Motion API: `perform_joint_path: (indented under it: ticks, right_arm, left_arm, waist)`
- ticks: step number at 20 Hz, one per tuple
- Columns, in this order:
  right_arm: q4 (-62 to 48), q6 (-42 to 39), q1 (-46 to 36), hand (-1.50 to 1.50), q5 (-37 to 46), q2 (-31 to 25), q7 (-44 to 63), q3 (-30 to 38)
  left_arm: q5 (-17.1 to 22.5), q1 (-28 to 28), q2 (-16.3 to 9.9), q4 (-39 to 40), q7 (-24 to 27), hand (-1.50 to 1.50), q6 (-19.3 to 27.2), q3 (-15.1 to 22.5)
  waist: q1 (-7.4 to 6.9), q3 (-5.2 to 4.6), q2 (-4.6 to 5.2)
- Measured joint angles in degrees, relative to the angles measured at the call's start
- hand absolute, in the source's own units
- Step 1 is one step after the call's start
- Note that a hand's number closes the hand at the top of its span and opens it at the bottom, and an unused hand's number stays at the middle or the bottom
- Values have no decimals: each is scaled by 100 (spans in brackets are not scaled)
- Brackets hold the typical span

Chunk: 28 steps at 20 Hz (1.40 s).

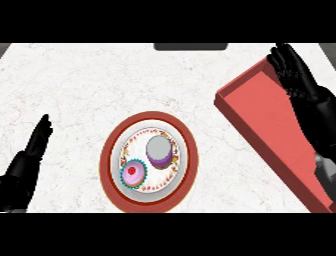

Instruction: Pick the can from the plate and place it in the cardboard box

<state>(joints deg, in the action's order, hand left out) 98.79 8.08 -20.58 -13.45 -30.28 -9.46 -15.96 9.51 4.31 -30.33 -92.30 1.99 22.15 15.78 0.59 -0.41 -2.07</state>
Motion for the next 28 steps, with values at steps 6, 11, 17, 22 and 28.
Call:
perform_joint_path:
  ticks: [6, 11, 17, 22, 28]
  right_arm:
    - [-248, 942, 626, 150, -320, 495, 519, 615]
    - [-871, 1886, 1214, -150, 768, 400, 1055, 295]
    - [-437, 2231, 1351, -150, 1860, 368, 1449, -263]
    - [261, 1199, 1030, -150, 2148, -526, 2770, -649]
    - [1028, -249, 348, -150, 1630, -1000, 4560, -1013]
  left_arm:
    - [533, -299, 390, -214, -142, 0, -4, -317]
    - [1001, -588, 662, -305, -460, 0, -88, -439]
    - [1142, -958, 827, -189, -813, 0, -178, -584]
    - [1160, -949, 876, -188, -897, 0, -201, -586]
    - [1208, -1089, 879, -72, -926, 0, -313, -681]
  waist:
    - [78, 33, 152]
    - [64, 20, 207]
    - [-9, 33, 201]
    - [-22, 18, 178]
    - [-71, 19, 188]
